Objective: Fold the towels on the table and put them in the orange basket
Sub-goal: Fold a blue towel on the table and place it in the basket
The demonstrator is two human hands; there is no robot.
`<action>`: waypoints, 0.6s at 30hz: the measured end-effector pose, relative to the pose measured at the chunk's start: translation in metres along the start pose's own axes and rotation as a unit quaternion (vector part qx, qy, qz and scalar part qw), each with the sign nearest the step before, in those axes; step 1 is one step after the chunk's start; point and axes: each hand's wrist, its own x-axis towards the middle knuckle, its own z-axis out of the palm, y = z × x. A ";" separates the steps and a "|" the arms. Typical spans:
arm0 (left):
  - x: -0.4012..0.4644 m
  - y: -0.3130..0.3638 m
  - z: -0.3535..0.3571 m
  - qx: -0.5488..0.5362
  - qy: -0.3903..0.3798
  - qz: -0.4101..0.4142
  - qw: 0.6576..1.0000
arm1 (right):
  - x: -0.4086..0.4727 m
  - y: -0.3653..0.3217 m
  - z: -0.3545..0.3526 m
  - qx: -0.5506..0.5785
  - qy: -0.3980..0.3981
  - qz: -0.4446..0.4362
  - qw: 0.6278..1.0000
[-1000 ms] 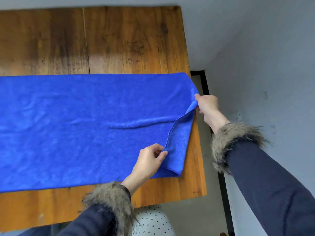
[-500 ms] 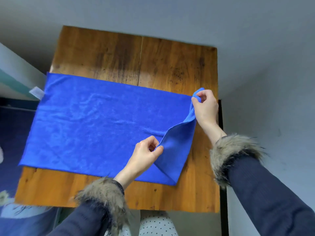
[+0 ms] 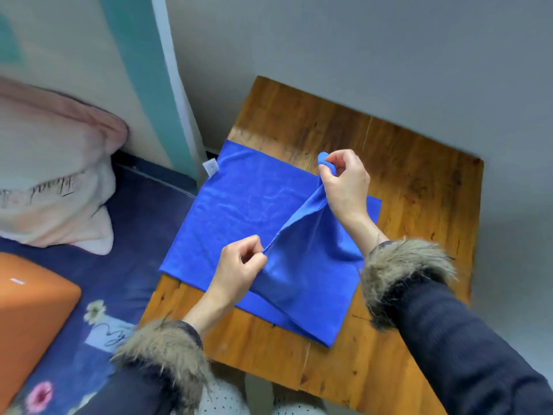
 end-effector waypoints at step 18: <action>0.034 -0.116 -0.094 0.213 0.108 -0.167 0.956 | -0.002 0.044 0.117 -0.187 -0.173 0.060 0.965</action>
